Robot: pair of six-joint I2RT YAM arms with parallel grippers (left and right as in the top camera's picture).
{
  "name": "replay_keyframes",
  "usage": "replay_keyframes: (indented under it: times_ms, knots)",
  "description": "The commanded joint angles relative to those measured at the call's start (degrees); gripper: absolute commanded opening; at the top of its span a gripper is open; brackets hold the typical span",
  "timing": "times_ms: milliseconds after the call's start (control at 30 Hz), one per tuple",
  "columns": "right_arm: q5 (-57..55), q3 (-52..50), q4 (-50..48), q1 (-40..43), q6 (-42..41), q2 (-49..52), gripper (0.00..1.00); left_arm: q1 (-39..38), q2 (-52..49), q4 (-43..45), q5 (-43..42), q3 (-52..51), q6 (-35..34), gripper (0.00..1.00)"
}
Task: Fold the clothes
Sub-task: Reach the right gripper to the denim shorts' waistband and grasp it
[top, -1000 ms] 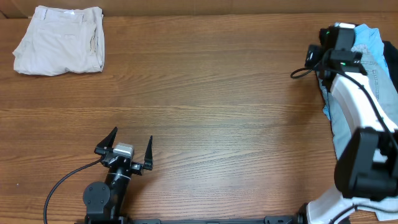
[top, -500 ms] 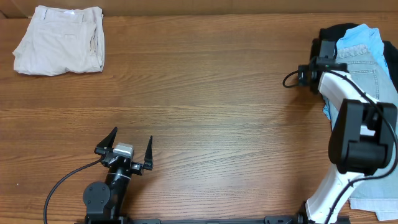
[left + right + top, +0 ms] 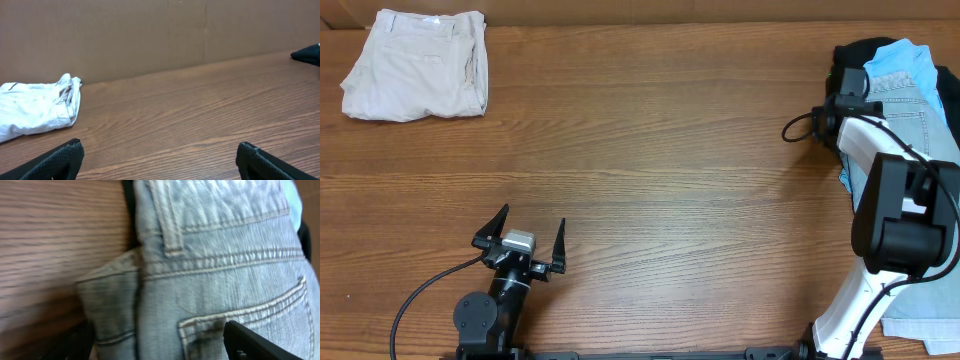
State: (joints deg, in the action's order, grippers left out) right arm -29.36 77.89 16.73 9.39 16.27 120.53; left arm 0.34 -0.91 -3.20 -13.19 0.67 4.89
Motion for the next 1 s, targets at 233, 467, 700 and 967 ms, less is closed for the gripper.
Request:
replay_keyframes:
  times_ms: [233,467,700,967]
  knots:
    - [10.03,1.25,1.86,1.88,0.11,0.48,0.96,-0.37,0.55,0.09,0.50,-0.37,-0.17,1.00]
    - [10.19,1.25,2.08,1.88,0.09,0.50,0.89,-0.37,0.55,0.09,0.50,-0.37,-0.17,1.00]
    - [9.90,1.25,1.86,1.95,-1.22,1.44,0.38,-0.37,0.55,0.09,0.50,-0.37,-0.17,1.00]
    - [-0.79,4.28,2.40,1.95,-10.23,0.83,0.07,-0.37,0.55,0.09,0.50,-0.37,-0.17,1.00]
